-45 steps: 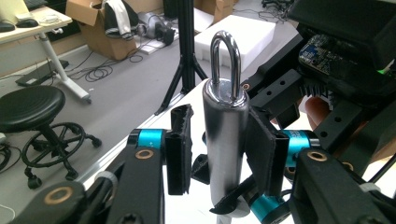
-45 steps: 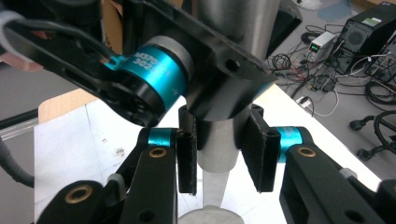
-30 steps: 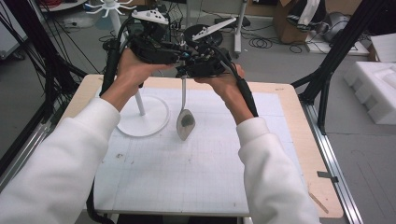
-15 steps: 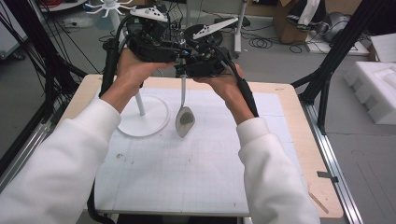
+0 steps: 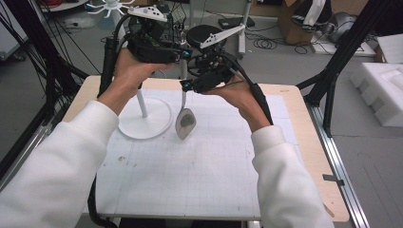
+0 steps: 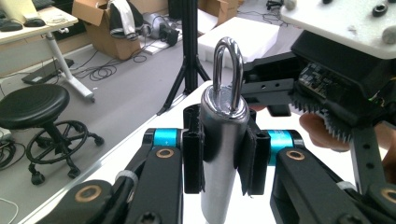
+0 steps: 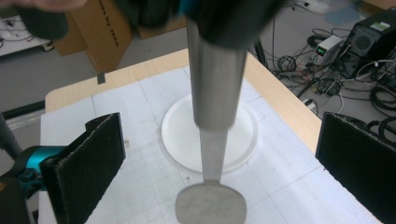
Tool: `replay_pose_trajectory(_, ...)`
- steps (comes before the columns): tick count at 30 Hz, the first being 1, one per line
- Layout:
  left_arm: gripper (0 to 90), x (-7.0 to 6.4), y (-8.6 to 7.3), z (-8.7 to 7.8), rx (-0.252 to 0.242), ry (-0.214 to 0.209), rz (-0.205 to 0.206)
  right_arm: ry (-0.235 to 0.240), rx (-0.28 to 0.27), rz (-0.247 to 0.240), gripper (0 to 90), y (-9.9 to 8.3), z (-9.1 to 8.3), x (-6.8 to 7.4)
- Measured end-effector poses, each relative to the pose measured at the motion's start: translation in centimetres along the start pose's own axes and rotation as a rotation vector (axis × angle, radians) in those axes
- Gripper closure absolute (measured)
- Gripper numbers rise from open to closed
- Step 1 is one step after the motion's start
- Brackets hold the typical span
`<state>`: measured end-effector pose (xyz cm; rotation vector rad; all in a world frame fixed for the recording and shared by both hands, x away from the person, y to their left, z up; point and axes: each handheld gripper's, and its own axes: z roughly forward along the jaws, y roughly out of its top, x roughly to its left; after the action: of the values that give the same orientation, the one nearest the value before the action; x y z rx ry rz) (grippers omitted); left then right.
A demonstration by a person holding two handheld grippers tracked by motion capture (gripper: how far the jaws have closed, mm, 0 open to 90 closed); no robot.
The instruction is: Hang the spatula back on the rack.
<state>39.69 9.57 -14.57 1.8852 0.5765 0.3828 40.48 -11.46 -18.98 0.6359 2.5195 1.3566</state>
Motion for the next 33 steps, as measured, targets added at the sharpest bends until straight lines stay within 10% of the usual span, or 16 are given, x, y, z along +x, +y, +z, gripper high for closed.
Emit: replay_pose_trajectory(33,74.3,2.3,-3.0,-6.3,0.010,-0.118,0.054,-0.001,-0.075,-0.023,0.4,-10.9,-6.1,-0.9)
